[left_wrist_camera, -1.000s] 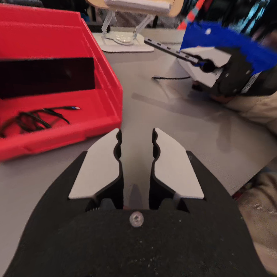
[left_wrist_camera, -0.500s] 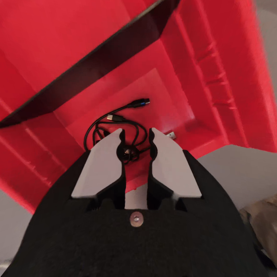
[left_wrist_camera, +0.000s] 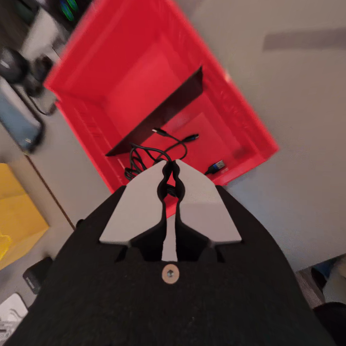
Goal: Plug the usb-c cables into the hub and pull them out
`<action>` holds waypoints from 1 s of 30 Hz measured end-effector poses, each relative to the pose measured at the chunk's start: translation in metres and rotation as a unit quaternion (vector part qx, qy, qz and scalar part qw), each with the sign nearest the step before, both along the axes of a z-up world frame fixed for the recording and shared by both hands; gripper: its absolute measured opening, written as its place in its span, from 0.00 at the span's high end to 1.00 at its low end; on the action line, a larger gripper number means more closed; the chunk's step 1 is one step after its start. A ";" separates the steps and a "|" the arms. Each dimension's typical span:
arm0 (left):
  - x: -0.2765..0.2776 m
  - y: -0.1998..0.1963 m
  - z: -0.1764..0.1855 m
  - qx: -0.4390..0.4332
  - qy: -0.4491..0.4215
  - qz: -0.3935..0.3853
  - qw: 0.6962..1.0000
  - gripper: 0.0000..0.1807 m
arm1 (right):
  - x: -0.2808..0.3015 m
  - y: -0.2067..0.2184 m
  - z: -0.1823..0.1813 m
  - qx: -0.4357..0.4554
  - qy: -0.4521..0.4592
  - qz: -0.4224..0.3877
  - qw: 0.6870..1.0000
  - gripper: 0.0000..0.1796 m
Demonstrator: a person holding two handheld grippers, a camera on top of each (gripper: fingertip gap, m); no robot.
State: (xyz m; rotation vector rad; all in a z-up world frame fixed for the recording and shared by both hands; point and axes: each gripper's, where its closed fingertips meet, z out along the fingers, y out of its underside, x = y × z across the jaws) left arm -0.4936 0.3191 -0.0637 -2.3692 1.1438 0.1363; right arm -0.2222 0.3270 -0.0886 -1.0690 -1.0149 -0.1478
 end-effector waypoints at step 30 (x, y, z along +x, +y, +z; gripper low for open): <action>0.170 -0.147 -0.053 0.071 -0.152 -0.134 0.977 0.87 | 0.000 0.001 -0.001 0.001 -0.005 -0.002 1.000 0.95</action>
